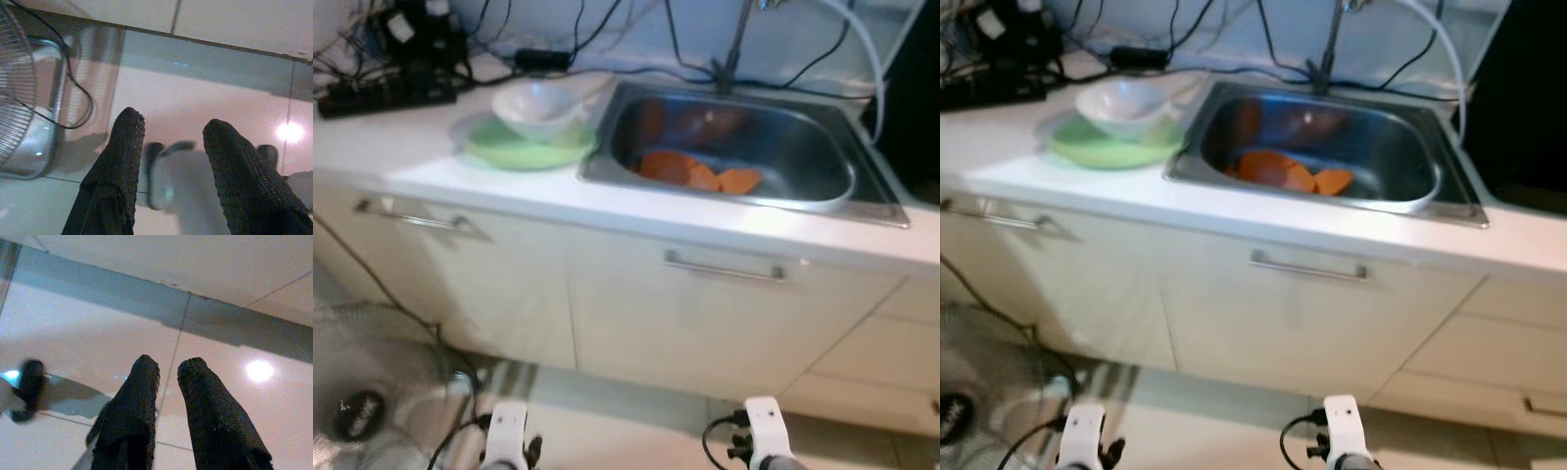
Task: Kitchen organization
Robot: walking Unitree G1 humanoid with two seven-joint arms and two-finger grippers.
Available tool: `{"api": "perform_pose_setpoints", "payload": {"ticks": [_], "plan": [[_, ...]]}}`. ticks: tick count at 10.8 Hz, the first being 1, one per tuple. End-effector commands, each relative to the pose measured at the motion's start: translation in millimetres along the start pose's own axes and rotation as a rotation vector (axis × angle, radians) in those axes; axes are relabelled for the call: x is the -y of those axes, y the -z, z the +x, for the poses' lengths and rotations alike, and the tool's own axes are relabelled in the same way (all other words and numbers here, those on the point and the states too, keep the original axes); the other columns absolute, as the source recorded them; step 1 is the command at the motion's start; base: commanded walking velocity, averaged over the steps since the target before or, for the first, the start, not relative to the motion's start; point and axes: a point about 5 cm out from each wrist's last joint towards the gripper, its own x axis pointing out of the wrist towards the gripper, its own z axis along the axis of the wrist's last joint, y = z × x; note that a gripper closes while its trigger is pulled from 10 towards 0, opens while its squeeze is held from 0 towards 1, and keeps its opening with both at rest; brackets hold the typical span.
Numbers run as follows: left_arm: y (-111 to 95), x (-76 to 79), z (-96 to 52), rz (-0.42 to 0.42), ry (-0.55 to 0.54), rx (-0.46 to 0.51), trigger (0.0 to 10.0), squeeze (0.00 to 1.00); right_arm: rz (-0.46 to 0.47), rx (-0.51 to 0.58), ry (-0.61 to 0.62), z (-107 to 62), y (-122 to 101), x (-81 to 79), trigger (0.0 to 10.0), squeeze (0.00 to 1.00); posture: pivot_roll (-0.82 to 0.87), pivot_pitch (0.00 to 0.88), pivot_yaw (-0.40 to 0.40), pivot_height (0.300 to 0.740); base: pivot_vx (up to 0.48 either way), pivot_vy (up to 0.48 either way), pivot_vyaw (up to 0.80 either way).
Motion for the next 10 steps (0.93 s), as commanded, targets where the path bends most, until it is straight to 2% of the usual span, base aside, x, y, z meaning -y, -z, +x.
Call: {"api": "perform_pose_setpoints", "payload": {"ticks": [1,6,10], "plan": [[3.0,-8.1,-1.5,0.007,-0.027,-0.011,10.0,0.0,0.004,0.012,-0.013,1.5,-4.2,-6.1,10.0,0.0,0.22,0.088,-0.063,0.725,0.0,0.0,0.0],[2.0,-8.7,-1.7,0.011,-0.033,0.002,10.0,0.0,0.006,0.011,-0.014,1.4,-3.7,-6.3,10.0,0.0,0.22,0.089,-0.062,0.725,0.0,0.0,0.0],[1.7,-9.6,-1.7,0.012,-0.033,0.002,10.0,0.0,0.01,0.013,-0.014,1.5,-3.9,-6.6,10.0,0.0,0.21,0.086,-0.061,0.725,0.399,0.0,0.0]]}}
